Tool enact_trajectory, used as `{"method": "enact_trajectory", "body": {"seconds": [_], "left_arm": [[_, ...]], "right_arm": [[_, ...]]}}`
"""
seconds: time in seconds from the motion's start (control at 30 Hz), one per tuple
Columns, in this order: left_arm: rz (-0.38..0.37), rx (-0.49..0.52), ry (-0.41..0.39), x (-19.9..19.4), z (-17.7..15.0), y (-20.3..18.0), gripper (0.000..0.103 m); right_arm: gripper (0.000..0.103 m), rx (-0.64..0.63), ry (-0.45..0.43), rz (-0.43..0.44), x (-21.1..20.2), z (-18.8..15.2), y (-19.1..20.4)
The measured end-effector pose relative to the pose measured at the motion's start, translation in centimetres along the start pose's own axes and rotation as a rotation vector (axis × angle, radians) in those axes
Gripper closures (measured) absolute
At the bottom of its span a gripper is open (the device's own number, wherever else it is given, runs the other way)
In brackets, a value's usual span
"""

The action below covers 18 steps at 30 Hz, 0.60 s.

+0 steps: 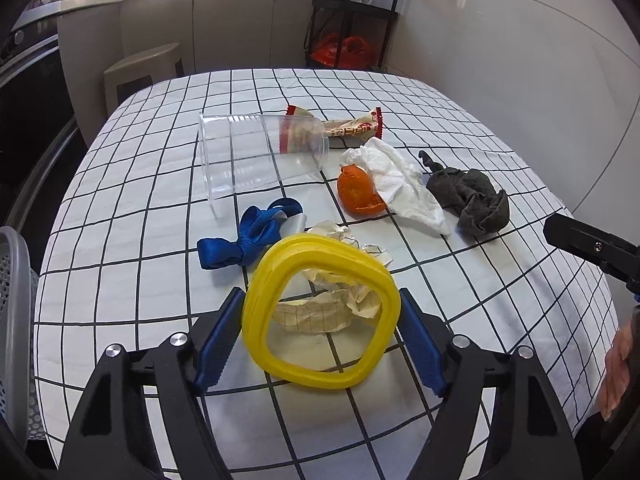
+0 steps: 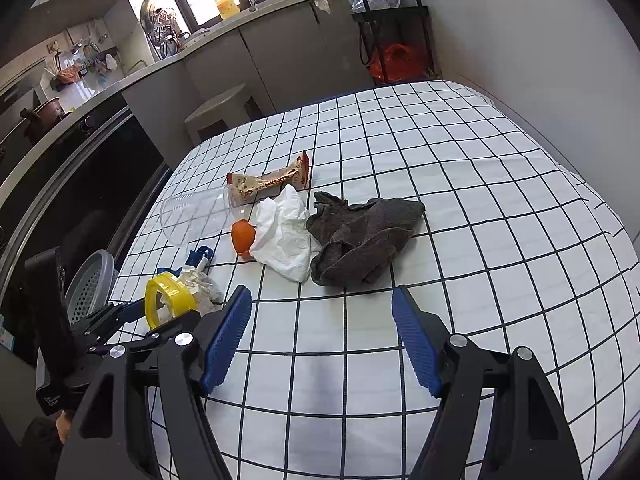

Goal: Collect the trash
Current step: 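Grasp the yellow plastic lid with the left tool while the right tool grasps the grey cloth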

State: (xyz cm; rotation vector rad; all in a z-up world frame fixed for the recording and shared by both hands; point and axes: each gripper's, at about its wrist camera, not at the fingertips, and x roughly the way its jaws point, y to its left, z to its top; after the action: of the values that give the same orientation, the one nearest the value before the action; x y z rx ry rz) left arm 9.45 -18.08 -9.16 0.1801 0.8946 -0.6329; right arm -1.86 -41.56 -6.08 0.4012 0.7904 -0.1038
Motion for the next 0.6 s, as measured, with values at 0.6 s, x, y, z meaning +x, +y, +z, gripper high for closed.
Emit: {"method": "enact_trajectory", "body": {"seconds": [0.6], "left_arm": [[0.119,-0.031,-0.12,-4.6,0.5,1.3,0.031]], "right_arm": [[0.033,-0.001,0.012,-0.072,1.8,0.1,-0.5]]}}
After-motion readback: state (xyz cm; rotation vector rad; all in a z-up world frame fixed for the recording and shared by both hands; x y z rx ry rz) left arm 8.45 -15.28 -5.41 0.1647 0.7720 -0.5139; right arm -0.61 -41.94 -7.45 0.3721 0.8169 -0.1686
